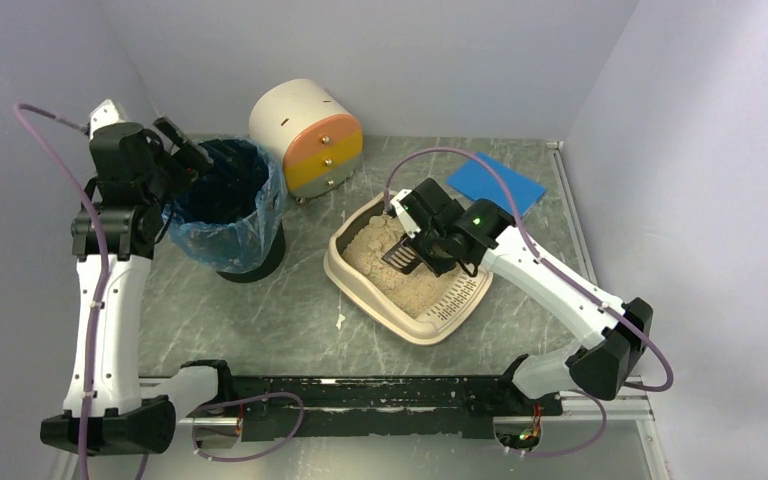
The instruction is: Clean the litter box
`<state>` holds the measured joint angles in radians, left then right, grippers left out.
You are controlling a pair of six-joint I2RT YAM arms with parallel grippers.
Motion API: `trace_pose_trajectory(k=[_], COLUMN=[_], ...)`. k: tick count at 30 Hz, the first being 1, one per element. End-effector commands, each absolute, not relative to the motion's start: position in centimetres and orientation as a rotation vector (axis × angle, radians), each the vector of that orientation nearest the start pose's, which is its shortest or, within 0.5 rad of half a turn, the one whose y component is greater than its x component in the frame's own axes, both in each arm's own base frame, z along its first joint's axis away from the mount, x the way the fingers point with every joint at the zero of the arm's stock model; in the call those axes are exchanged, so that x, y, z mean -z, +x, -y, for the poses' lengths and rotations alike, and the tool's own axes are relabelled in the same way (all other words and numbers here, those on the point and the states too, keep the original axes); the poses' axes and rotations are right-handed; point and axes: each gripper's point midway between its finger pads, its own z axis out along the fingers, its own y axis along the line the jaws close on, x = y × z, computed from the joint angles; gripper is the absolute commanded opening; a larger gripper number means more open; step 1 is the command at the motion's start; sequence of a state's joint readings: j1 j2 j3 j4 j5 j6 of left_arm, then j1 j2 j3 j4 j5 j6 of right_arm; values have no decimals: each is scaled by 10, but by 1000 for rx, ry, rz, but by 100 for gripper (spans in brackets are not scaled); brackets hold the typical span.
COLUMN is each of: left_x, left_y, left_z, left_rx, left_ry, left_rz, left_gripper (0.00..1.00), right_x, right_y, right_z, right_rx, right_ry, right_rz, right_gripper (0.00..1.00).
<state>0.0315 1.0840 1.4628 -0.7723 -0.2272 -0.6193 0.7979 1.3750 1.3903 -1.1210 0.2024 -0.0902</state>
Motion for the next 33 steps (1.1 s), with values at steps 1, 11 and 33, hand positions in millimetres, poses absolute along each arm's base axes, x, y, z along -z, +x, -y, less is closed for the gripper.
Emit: trace_pose_trajectory(k=[1,11,33], left_x=[-395,-413,-396], left_y=[336,328,327], left_z=[16,61,90], left_rx=[314,485,517], left_ry=[-518,-247,-68], left_rz=[-1798,-1770,-1807], left_gripper=[95,89,91], right_x=[-207,-183,-141], right_y=[221,206,263], right_z=[-166,-145,-181], right_rx=[75,143,127], right_ry=[-1173,-1445,-1309], right_rz=[-2423,-2442,-2448], right_gripper=[0,0,0])
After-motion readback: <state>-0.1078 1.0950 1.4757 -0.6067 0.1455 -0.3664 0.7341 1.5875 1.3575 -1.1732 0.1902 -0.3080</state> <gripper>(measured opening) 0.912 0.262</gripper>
